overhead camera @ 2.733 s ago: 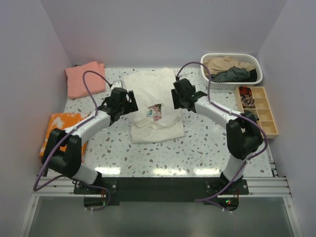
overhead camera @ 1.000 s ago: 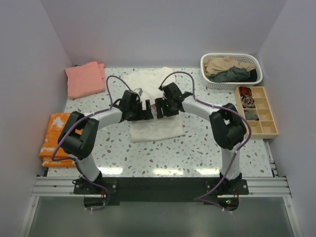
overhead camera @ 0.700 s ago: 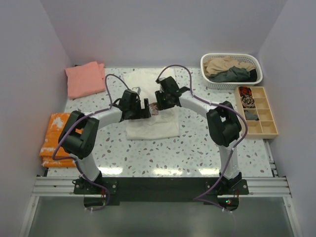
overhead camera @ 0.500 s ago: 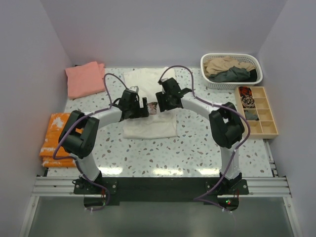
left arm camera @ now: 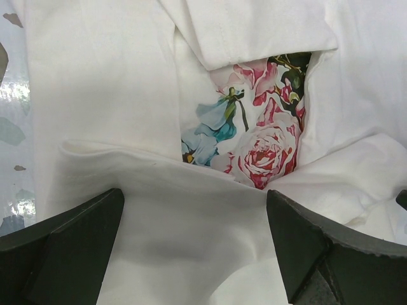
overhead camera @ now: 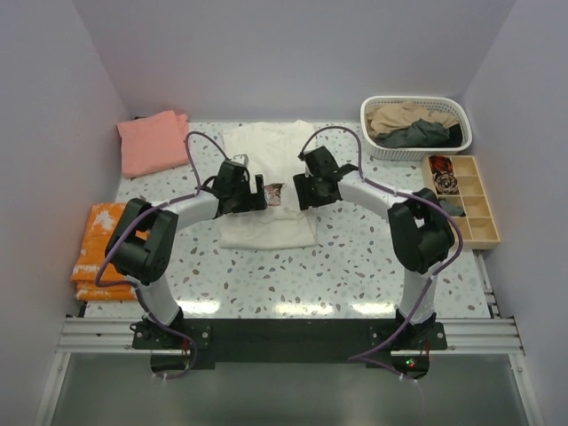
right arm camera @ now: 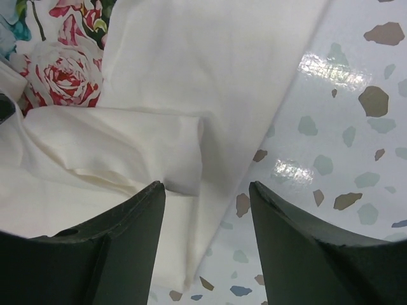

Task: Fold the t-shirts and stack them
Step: Fold the tshirt

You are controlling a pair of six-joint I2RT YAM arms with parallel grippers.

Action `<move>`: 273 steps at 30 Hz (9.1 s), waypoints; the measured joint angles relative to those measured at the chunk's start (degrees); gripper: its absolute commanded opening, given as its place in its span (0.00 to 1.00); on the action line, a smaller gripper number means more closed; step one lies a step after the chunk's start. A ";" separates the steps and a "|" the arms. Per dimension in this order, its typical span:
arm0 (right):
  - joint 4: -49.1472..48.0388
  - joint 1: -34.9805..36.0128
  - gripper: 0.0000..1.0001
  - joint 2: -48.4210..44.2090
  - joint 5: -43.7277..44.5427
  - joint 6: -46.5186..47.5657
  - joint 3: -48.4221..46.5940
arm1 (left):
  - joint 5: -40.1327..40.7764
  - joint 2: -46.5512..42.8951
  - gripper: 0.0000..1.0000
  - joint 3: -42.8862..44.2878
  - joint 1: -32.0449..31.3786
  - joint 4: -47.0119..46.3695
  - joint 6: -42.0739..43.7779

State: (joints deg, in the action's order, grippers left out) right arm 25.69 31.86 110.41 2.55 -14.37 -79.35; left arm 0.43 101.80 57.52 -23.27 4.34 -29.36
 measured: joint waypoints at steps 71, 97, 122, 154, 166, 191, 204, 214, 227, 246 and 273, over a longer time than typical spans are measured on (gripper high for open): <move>-5.38 -6.54 0.51 0.35 -10.80 -6.54 -2.14 | 8.50 -1.90 0.75 -3.98 1.14 -6.95 1.49; -11.91 -6.84 0.30 -1.99 -20.35 -6.16 12.90 | 8.28 -0.66 0.00 -3.96 1.62 -9.86 3.52; -10.95 -5.51 0.00 -7.10 -23.06 -5.70 16.76 | 7.67 -0.66 0.00 -3.93 1.95 -9.84 3.48; -6.23 -4.85 0.51 -21.75 -14.86 -8.85 25.88 | 13.62 -15.02 1.00 -7.85 4.11 -8.63 1.99; -12.79 -4.85 0.52 -21.92 -20.02 -14.01 33.20 | 3.28 -23.61 1.00 -29.29 4.13 -12.57 -2.45; -30.14 -4.85 0.00 -15.02 -29.11 -24.41 38.21 | -13.86 -24.63 0.00 -44.17 4.26 -33.88 -10.10; -15.45 -4.59 0.19 -25.31 -21.55 -18.91 39.52 | -16.98 -34.47 0.03 -44.02 4.07 -17.75 -9.42; -6.69 -4.52 0.55 -30.93 -19.54 -15.02 41.79 | -21.73 -42.99 1.00 -44.50 3.63 -12.35 -8.61; -10.51 -4.55 0.57 -32.98 -20.24 -17.99 45.70 | -21.03 -46.12 0.99 -47.69 3.58 -14.49 -9.55; -24.90 -4.81 0.00 -23.45 -28.76 -22.47 45.92 | -20.09 -36.85 0.00 -46.88 3.13 -18.43 -10.19; -1.03 -3.45 0.00 -50.90 -26.23 -18.60 44.85 | -7.08 -54.05 0.00 -29.77 -10.03 17.73 -15.47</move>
State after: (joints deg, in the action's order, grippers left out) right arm 24.67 28.40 59.51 -23.68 -32.97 -34.50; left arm -6.66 47.75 27.75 -33.30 22.06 -44.84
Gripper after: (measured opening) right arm 0.026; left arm 0.051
